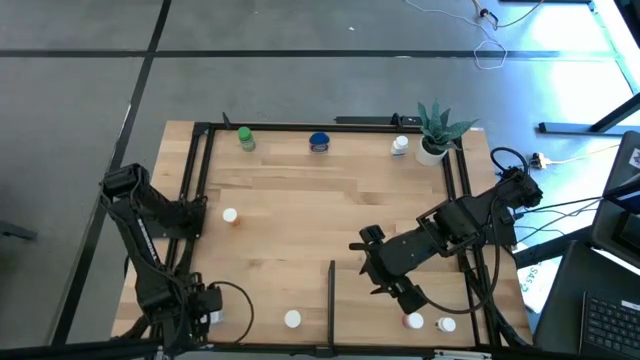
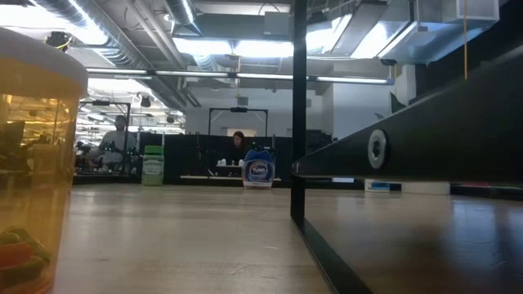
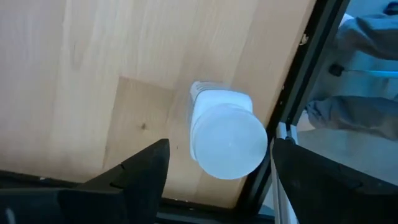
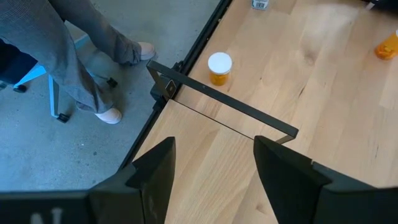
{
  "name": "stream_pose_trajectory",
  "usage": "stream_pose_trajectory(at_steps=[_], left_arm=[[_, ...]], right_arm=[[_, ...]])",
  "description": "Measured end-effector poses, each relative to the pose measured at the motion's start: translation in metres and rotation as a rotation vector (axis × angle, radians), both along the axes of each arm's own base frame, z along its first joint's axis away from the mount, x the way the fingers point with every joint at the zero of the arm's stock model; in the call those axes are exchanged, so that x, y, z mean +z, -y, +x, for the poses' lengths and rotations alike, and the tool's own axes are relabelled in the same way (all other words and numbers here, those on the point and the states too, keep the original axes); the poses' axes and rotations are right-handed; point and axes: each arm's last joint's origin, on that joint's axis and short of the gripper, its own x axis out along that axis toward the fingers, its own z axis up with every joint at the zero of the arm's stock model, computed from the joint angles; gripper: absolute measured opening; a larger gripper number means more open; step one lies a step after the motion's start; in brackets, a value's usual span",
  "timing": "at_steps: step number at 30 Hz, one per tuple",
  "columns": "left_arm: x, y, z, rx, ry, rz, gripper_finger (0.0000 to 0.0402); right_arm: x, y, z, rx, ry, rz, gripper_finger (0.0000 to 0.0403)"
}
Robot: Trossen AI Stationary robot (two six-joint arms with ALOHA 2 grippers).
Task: Pick and place medicine bottles onto shelf by color
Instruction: Put the bottom left white pill bottle onto the shelf
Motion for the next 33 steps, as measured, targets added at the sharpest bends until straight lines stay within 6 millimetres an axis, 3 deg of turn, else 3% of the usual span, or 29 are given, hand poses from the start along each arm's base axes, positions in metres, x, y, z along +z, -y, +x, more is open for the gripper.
stream_pose_trajectory(at_steps=[17,33], left_arm=[[-0.016,0.006,0.003,-0.043,0.011,0.072,0.0279],[-0.016,0.005,0.003,-0.048,0.009,0.080,0.0279]], right_arm=[[0.000,0.000,0.000,0.000,0.000,0.000,0.0218],[0.000,0.000,0.000,0.000,0.000,0.000,0.0218]])
